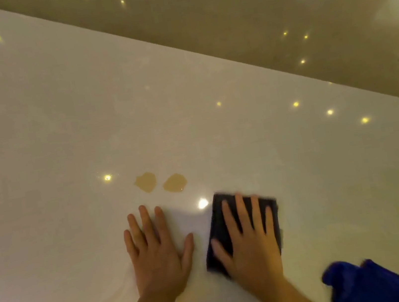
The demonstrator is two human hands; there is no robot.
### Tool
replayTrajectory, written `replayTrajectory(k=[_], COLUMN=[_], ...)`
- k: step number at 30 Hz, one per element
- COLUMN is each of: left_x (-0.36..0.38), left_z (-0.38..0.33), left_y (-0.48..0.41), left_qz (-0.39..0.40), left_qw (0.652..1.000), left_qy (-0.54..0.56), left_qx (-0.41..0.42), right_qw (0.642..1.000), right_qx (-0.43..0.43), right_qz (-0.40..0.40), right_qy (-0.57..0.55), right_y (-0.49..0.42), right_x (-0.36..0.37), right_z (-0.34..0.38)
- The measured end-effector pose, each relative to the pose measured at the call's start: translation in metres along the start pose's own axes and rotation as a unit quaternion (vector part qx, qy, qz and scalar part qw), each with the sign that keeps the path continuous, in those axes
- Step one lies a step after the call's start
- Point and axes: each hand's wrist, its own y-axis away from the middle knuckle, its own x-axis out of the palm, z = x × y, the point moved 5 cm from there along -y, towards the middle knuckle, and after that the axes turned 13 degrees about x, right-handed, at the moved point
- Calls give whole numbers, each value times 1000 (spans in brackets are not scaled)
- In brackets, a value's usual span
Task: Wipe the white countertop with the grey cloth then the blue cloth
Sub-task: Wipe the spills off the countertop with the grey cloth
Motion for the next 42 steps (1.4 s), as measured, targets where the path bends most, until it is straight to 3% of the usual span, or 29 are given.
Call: replayTrajectory(k=[3,6,12,18,21,25,28,34,37,40,42], left_x=[1,1,5,3,2,-2,-6,-6,-7,-5,-5], left_z=[1,0,1,0,-2,0,-2,0,-4,-3,-3], left_y=[1,1,0,0,2,3,3,0,-2,-2,-1], left_qz=[3,-1,-17,-22,-16,-11,-22,-20,-14,-11,-14], left_qw=[1000,1000,1000,1000,1000,999,998,998,998,999,999], left_qy=[7,15,0,6,15,32,51,56,53,48,48], left_qx=[5,13,10,15,13,4,8,17,27,8,7], right_qw=[998,998,997,993,980,983,956,895,909,954,966], right_qx=[-25,-48,78,114,155,-23,-158,-285,-289,-269,-249], right_qz=[57,25,-1,27,124,170,244,338,293,88,63], right_qy=[29,26,0,3,0,59,50,57,73,96,42], right_y=[49,-1,-186,-211,-223,-180,-127,-108,-131,-159,-157], right_x=[15,-6,-59,-88,-124,-151,-166,-153,-129,-108,-91], right_z=[0,-4,-26,-35,-38,4,43,134,171,197,196])
